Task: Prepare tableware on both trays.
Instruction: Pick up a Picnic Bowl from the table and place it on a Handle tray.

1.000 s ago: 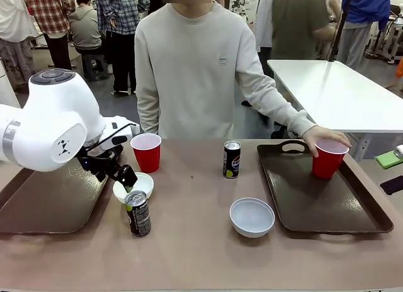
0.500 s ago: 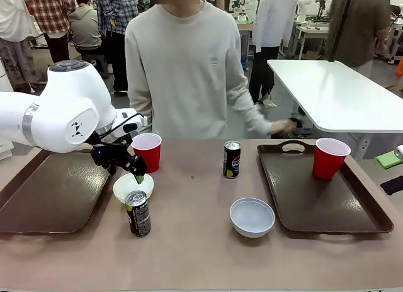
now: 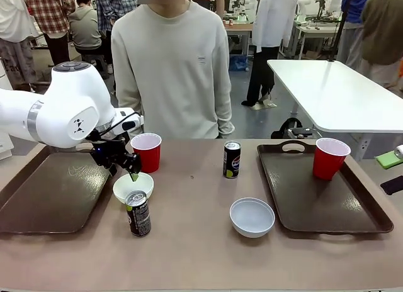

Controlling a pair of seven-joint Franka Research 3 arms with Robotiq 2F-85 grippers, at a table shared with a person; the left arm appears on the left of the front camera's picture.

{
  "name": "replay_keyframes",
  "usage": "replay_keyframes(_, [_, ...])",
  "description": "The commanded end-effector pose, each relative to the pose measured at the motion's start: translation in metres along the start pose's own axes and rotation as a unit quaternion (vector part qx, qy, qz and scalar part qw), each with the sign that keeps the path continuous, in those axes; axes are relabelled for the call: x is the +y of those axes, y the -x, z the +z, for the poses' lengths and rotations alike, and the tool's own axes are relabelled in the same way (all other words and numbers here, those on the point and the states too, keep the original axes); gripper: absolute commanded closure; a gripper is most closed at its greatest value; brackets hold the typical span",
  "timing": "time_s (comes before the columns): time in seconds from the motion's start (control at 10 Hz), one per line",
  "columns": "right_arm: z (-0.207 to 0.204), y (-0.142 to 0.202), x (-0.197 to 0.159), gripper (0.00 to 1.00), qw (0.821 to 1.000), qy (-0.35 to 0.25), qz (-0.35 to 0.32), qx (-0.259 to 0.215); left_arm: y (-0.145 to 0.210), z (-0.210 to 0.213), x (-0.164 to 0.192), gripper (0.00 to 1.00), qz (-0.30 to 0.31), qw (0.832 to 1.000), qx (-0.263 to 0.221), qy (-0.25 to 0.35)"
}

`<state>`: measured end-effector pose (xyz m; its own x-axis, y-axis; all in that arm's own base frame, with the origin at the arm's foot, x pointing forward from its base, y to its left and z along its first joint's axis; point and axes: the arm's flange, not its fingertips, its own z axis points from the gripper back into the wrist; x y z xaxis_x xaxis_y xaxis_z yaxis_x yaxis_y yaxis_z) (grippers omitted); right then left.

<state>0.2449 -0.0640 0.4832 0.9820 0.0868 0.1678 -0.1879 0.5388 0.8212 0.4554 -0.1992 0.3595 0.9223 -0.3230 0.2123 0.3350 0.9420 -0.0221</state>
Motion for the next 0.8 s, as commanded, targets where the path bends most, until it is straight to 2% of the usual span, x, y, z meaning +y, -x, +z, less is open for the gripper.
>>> replay_keyframes(0.0, [0.0, -0.002, 0.001, 0.0, 1.0, -0.015, 0.01, -0.005, -0.01, -0.009, -0.003, 0.3, 0.02, 0.999, 0.02, -0.016])
replay_keyframes(0.1, [0.0, -0.002, 0.001, 0.0, 1.0, -0.015, 0.01, -0.005, -0.012, -0.016, 0.001, 0.57, 0.023, 0.999, 0.025, -0.022])
replay_keyframes(0.2, [0.0, -0.002, 0.001, 0.0, 1.0, -0.015, 0.01, -0.005, -0.013, -0.02, 0.003, 0.48, 0.025, 0.999, 0.028, -0.023])
replay_keyframes(0.3, [0.0, -0.002, 0.001, 0.0, 1.0, -0.015, 0.01, -0.005, -0.013, -0.023, 0.005, 0.75, 0.026, 0.999, 0.033, -0.023])
replay_keyframes(0.4, [0.0, -0.002, 0.001, 0.0, 1.0, -0.015, 0.01, -0.005, -0.013, -0.023, 0.006, 0.66, 0.026, 0.999, 0.035, -0.024])
replay_keyframes(0.5, [0.0, -0.002, 0.001, 0.0, 1.0, -0.015, 0.01, -0.005, -0.012, -0.022, 0.005, 0.93, 0.027, 0.999, 0.037, -0.023])
replay_keyframes(0.6, [0.0, -0.002, 0.001, 0.0, 1.0, -0.015, 0.01, -0.005, -0.01, -0.02, 0.005, 0.84, 0.029, 0.999, 0.037, -0.022])
replay_keyframes(0.7, [0.0, -0.002, 0.001, 0.0, 1.0, -0.015, 0.01, -0.005, -0.007, -0.017, 0.006, 1.0, 0.027, 0.999, 0.036, -0.028])
